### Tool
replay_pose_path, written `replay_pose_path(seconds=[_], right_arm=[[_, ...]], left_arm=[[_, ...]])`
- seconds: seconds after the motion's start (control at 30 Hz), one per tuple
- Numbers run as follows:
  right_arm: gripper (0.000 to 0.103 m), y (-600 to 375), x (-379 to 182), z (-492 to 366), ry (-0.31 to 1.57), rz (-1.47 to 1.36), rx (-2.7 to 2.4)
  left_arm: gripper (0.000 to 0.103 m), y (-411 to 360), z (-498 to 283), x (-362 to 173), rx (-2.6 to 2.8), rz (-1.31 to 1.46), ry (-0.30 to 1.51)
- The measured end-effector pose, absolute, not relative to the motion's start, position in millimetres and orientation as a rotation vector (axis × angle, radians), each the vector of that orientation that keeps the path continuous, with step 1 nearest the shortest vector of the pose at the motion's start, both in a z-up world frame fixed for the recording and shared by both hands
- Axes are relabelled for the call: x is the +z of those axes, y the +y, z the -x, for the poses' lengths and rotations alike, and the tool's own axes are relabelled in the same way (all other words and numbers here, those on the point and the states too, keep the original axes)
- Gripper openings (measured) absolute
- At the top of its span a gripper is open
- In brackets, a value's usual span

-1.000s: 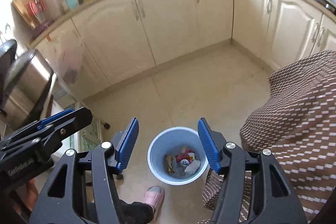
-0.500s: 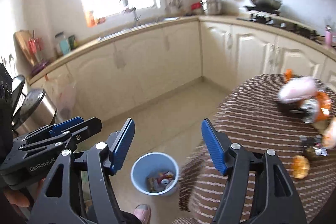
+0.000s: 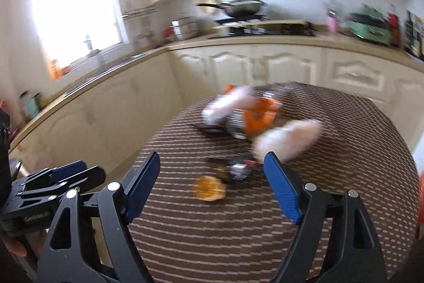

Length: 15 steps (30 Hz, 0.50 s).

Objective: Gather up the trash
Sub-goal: 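Move both tools back toward the remaining trash on the table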

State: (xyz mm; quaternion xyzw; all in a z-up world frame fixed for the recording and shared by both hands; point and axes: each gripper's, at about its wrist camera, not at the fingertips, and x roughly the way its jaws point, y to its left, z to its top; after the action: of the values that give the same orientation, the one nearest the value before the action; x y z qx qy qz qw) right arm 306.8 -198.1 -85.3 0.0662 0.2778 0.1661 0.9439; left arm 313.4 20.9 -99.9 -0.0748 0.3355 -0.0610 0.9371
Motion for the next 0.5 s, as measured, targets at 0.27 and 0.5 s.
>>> replay_pose_path(seconds=[0.27,0.5], right_arm=[[0.080,-266,-113,-322,0.639,-0.203,0.202],[0.084,-293,-130,-333,0.686,-0.249,0.169]], left_arm=[[0.068,-49,-359,-123,-0.266,0.073,0.777],[0.068,-100,-389,-140,-0.259,-0.156,0.795]])
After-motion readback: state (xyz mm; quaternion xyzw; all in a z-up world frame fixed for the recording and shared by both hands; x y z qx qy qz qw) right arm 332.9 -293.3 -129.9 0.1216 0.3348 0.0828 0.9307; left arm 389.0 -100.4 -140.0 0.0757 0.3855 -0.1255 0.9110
